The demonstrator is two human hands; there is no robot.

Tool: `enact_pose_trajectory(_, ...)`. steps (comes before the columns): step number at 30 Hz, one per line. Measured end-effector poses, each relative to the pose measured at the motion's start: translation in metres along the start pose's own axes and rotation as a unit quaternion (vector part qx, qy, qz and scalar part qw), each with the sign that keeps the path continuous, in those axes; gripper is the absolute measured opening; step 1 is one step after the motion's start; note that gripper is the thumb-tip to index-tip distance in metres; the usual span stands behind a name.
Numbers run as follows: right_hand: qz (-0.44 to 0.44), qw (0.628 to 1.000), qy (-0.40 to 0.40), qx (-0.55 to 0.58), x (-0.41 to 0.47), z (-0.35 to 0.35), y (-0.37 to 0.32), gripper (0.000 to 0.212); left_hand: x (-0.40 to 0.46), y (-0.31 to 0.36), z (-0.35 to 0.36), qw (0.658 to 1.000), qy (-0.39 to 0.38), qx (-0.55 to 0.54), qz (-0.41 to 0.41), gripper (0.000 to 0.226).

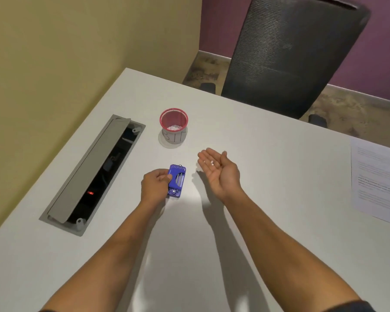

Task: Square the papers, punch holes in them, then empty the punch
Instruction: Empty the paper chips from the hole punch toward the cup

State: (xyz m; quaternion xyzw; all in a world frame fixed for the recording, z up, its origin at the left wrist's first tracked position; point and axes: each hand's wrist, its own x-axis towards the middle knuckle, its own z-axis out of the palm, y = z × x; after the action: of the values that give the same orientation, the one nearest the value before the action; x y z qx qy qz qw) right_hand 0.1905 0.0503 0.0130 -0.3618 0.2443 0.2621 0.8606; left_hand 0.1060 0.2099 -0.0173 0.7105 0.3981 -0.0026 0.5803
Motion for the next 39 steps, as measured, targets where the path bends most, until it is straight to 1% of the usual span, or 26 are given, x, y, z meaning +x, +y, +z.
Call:
enact_pose_trajectory(5,-0.019,0.999,-0.033,-0.027,0.033,0.043,-0.011,0.048,0.029,0.003,0.0,1.0,0.018,-0.01,-0.014,0.015)
enact_pose_trajectory(11,-0.028,0.995,-0.077,-0.061,0.063,0.09,-0.016,0.055,0.044,0.002,0.001,0.999,0.017,-0.023,-0.023,0.013)
enact_pose_trajectory(14,-0.044,0.989,-0.086,-0.113,0.075,0.108,-0.018,0.059,0.046,0.004,0.001,1.0,0.011,-0.009,-0.016,0.016)
enact_pose_trajectory(16,-0.055,0.978,-0.093,-0.178,0.082,0.117,-0.019,0.063,0.045,0.006,0.001,1.0,0.012,0.003,-0.008,0.014)
enact_pose_trajectory(18,-0.061,0.958,-0.103,-0.26,0.087,0.125,-0.019,0.07,0.043,0.008,0.002,1.0,0.014,0.008,0.003,0.01)
enact_pose_trajectory(20,-0.056,0.93,-0.113,-0.345,0.089,0.133,-0.019,0.077,0.042,0.008,0.002,1.0,0.012,0.015,0.015,0.011)
enact_pose_trajectory(23,-0.042,0.892,-0.126,-0.433,0.09,0.141,-0.018,0.082,0.041,0.007,0.001,0.999,0.015,0.022,0.028,0.011)
enact_pose_trajectory(27,-0.036,0.862,-0.152,-0.482,0.094,0.143,-0.018,0.085,0.039,0.007,0.0,0.999,0.021,0.032,0.034,0.013)
enact_pose_trajectory(31,-0.045,0.853,-0.15,-0.497,0.095,0.139,-0.018,0.082,0.036,0.01,0.002,0.997,0.035,0.048,0.046,0.022)
enact_pose_trajectory(33,-0.072,0.841,-0.144,-0.517,0.095,0.138,-0.019,0.076,0.034,0.013,0.004,0.995,0.056,0.055,0.059,0.029)
enact_pose_trajectory(34,-0.097,0.827,-0.147,-0.534,0.092,0.137,-0.02,0.073,0.032,0.015,0.005,0.994,0.063,0.052,0.069,0.031)
enact_pose_trajectory(36,-0.156,0.789,-0.165,-0.571,0.087,0.132,-0.022,0.066,0.028,0.018,0.007,0.992,0.079,0.05,0.089,0.032)
enact_pose_trajectory(38,-0.204,0.753,-0.177,-0.6,0.082,0.125,-0.022,0.06,0.024,0.02,0.008,0.987,0.093,0.069,0.11,0.03)
enact_pose_trajectory(39,-0.223,0.744,-0.176,-0.605,0.08,0.121,-0.022,0.058,0.023,0.022,0.009,0.984,0.102,0.081,0.118,0.029)
